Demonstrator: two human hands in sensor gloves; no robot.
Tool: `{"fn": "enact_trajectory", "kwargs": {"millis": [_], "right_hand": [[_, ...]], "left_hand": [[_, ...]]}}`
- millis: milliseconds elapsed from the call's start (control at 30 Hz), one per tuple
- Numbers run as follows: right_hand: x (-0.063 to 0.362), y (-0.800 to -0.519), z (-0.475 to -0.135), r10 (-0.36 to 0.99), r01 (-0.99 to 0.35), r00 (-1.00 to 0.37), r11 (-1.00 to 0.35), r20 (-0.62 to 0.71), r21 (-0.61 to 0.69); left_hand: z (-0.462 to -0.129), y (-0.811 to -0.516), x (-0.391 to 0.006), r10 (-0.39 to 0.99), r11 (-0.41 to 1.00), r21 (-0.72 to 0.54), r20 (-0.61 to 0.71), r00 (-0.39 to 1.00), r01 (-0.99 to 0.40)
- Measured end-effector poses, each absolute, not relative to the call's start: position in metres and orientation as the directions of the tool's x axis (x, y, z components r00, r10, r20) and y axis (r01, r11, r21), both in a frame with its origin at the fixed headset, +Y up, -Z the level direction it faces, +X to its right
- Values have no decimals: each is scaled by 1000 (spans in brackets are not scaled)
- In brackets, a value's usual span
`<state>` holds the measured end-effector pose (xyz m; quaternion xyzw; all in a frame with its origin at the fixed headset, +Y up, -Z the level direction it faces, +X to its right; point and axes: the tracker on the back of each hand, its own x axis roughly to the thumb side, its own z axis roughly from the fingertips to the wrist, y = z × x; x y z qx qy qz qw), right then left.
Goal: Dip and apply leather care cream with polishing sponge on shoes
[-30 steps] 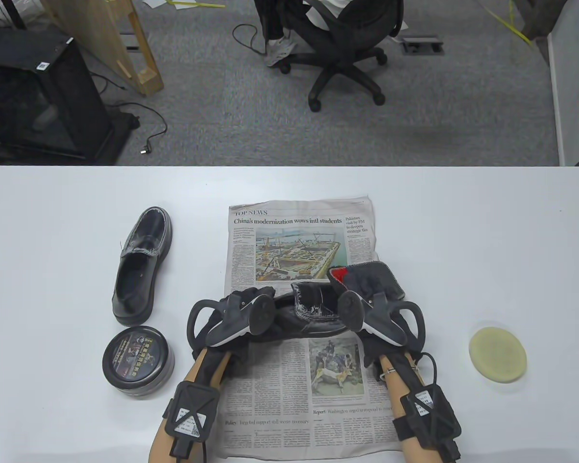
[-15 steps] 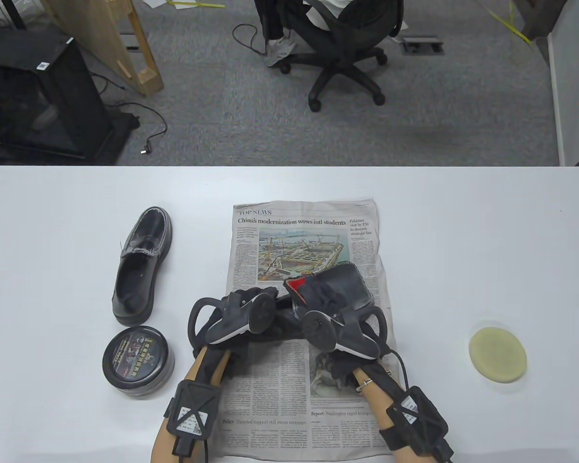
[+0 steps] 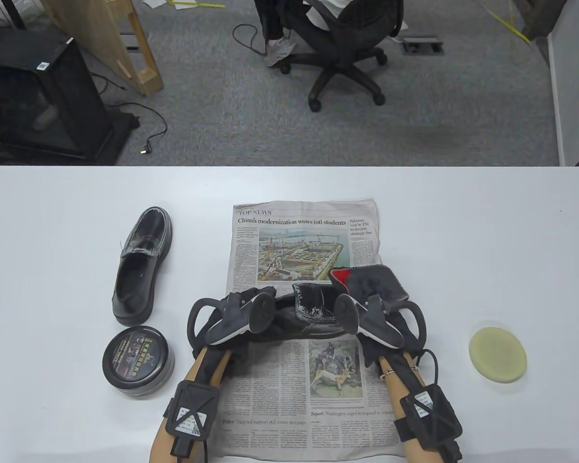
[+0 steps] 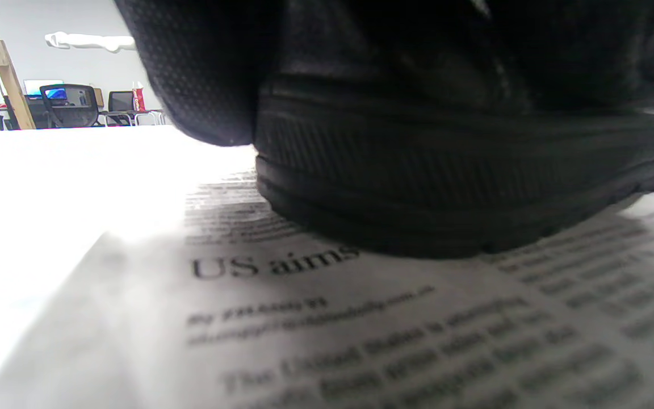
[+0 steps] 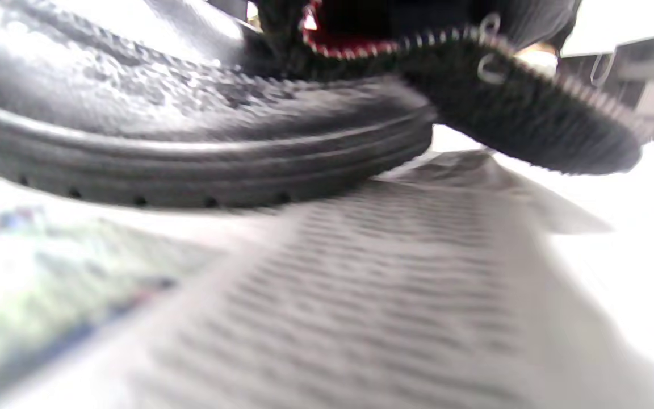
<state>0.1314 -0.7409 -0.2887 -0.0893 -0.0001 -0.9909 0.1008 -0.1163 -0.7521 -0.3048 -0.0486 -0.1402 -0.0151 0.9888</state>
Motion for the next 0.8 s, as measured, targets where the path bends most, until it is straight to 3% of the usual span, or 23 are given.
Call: {"fn": "enact_trajectory", "kwargs": {"millis": [167, 333, 500, 533, 667, 800], "right_hand": [[124, -738, -263, -229, 210, -937, -973, 263, -96], [94, -731, -252, -11, -19, -917, -997, 399, -71], [70, -723, -279, 295, -262, -870, -955, 395, 136], [67, -724, -287, 297, -260, -880, -954, 370, 148], [66, -733, -305, 104, -86, -947, -994, 305, 73], [90, -738, -311, 29, -17, -976, -998, 215, 57]], "left_hand": [[-305, -753, -116, -10, 996, -87, 290, 957, 36], [-305, -753, -115, 3, 995, -100, 300, 954, 28], [-305, -754, -115, 13, 994, -110, 304, 952, 21], [-305, -754, -115, 14, 994, -109, 304, 953, 20], [-304, -753, -116, 6, 995, -101, 299, 954, 25], [-303, -754, -116, 3, 996, -86, 292, 956, 23]]}}
